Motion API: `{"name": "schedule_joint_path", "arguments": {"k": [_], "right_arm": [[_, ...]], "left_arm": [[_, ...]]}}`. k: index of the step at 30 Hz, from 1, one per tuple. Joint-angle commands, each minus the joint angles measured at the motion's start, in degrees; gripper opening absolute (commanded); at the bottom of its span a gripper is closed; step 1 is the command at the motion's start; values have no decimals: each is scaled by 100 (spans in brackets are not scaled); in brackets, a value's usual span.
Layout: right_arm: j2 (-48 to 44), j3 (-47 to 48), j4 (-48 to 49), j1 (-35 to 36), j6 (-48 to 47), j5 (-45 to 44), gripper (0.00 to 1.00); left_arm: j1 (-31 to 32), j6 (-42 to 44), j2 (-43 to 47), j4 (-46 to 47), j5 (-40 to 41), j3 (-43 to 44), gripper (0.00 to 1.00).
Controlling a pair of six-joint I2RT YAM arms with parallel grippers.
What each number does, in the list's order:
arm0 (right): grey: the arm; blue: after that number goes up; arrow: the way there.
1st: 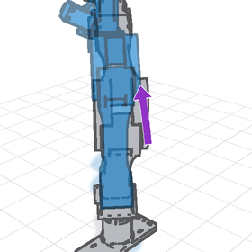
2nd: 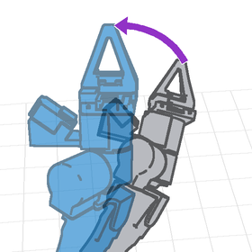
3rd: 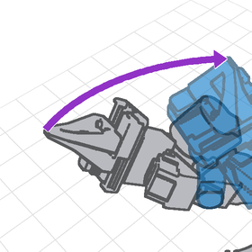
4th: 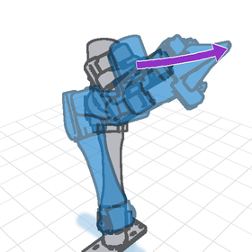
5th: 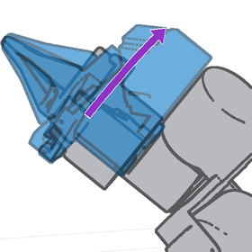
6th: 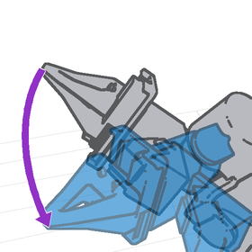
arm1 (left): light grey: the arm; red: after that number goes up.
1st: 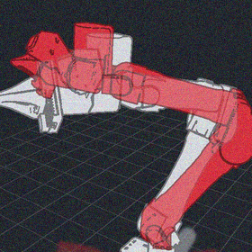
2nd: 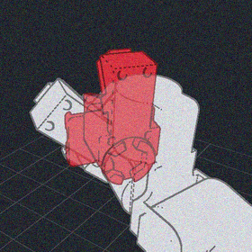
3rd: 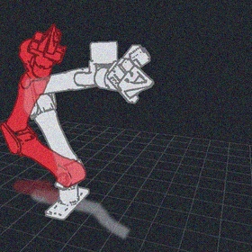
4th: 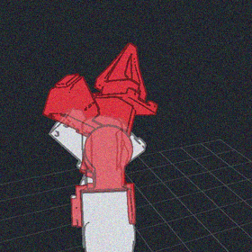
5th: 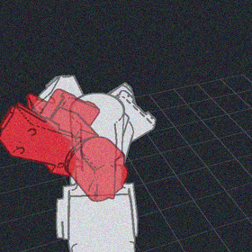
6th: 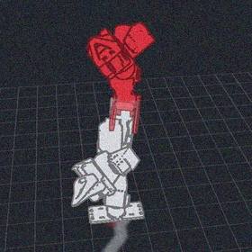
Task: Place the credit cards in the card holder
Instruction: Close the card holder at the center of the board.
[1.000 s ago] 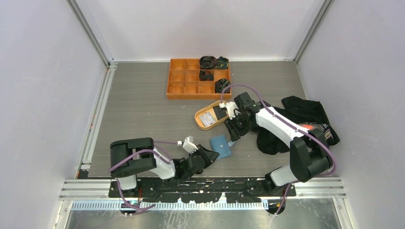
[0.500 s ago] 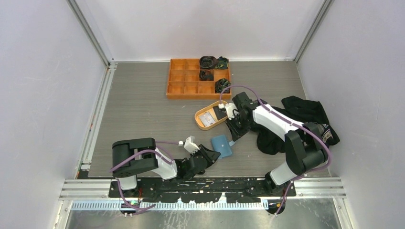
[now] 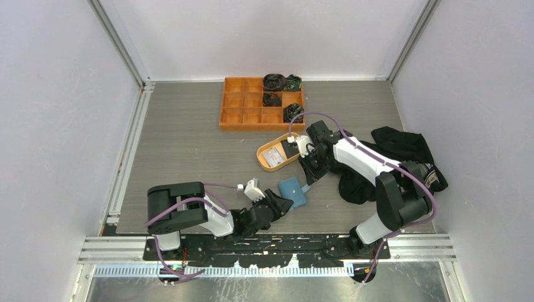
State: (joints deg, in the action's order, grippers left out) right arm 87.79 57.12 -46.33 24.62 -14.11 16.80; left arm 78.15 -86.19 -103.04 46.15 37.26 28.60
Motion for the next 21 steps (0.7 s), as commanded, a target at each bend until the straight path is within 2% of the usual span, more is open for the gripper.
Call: {"name": "schedule_joint_path", "arguments": {"k": [1, 3, 5, 9, 11, 14, 17, 21], "right_arm": [[-236, 200, 212, 19, -274, 156, 1], [-261, 173, 294, 52, -439, 193, 1], [-263, 153, 358, 98, -584, 206, 1], [-198, 165, 462, 151, -772, 178, 1], [-177, 176, 507, 188, -858, 154, 1], [-185, 195, 532, 246, -1038, 203, 1], [-207, 194, 569, 323, -1262, 352, 1], [-177, 217, 649, 504, -1560, 606, 1]], "left_arm": [[34, 867, 168, 11, -16, -180, 47], [-40, 1248, 270, 200, -170, -314, 53], [-238, 1394, 425, 187, -417, -505, 55], [-767, 1817, 774, 219, -1154, -958, 55], [-1136, 2327, 1027, 70, -1686, -1009, 55], [-1362, 3275, 1629, -1031, -2068, -718, 58], [-1385, 4183, 2129, -2285, -2052, -207, 66], [-1526, 4756, 2428, -2868, -2296, 95, 68]]}}
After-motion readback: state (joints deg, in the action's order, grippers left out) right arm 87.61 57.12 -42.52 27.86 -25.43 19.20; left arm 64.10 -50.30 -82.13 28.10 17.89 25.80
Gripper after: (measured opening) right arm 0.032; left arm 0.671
